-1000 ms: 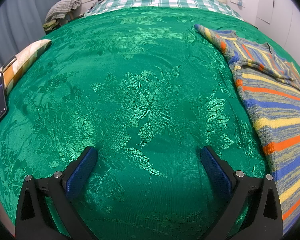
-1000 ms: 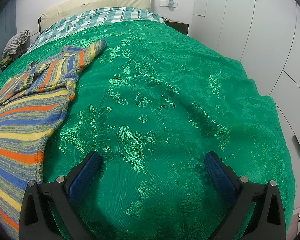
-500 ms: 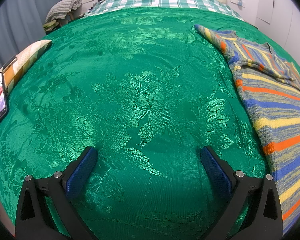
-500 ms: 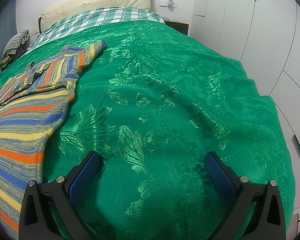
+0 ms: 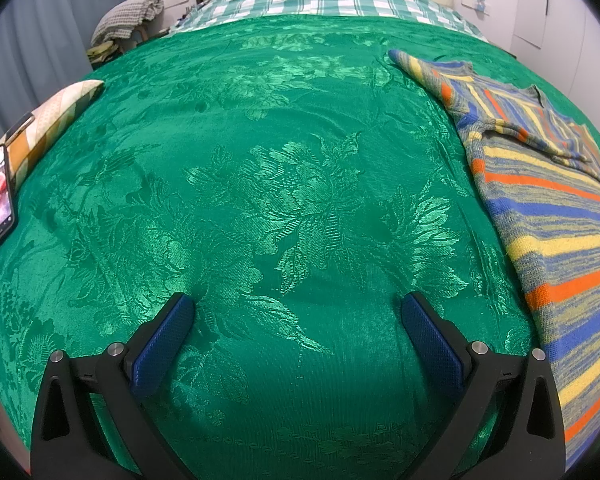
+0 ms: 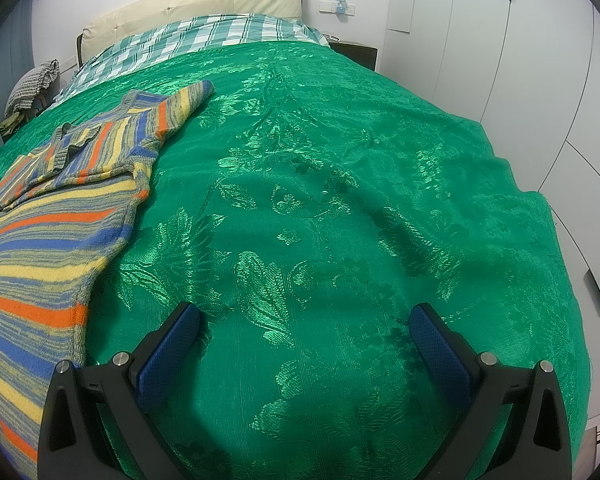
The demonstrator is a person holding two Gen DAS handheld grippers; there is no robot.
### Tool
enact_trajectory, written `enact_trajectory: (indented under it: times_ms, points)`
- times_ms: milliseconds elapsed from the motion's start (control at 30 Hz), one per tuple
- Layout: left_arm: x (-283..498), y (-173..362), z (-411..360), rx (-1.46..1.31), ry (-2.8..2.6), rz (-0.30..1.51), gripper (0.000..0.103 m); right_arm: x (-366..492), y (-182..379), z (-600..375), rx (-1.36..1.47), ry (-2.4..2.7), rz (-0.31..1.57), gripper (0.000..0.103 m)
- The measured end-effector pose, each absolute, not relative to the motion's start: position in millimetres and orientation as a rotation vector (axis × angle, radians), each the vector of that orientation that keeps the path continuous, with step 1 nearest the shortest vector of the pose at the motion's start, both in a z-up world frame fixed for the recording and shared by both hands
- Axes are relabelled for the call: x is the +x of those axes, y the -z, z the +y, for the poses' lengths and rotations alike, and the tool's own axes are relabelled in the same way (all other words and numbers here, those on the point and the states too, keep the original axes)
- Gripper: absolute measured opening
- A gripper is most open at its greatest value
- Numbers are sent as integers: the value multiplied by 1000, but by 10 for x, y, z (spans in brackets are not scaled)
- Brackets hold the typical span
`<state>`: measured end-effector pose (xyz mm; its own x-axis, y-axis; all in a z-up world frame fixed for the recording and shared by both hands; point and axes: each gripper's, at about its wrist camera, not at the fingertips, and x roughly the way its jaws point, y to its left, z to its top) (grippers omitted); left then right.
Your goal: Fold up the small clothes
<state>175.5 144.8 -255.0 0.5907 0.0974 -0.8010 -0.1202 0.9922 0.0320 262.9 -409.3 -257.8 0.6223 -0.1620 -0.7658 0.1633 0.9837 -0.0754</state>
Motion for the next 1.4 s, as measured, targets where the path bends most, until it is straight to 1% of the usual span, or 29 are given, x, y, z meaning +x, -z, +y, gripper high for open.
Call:
enact_trajectory:
  times_ms: [1400]
  points:
    - [1794, 2538, 1471, -26, -129, 927, 102, 2627, 2580, -4098, 2, 188, 880, 103]
